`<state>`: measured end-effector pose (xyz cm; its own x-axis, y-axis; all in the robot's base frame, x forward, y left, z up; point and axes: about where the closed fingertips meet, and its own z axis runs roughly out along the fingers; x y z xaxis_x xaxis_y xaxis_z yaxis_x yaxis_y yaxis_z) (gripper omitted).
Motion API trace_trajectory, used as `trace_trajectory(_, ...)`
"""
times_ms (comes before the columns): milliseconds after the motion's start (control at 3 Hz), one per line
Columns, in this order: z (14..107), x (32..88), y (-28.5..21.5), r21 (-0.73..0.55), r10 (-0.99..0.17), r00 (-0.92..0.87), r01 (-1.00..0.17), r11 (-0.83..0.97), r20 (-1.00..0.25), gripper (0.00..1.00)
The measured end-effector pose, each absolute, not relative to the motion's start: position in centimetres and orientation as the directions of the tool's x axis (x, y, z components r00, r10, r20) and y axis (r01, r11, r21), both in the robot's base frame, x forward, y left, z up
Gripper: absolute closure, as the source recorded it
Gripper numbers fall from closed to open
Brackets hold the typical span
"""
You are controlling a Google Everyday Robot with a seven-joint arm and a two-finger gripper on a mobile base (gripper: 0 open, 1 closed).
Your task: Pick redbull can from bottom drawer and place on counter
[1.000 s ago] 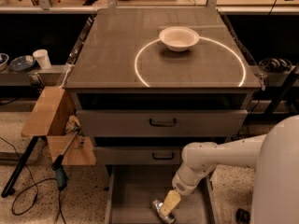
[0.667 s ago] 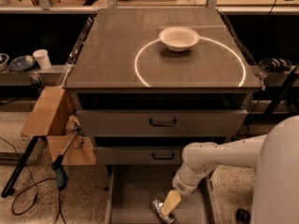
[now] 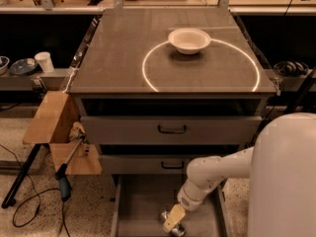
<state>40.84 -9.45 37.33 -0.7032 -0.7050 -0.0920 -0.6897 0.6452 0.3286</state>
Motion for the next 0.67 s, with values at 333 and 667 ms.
trace_trajectory(333, 33.68, 41.66, -7.62, 0.365, -0.658, -0.750, -0.633, 0.683, -0.067, 0.00)
trace_trajectory(667, 33.68, 41.66, -7.62, 0.365, -0.658, -0.750, -0.633, 0.683, -0.067, 0.00)
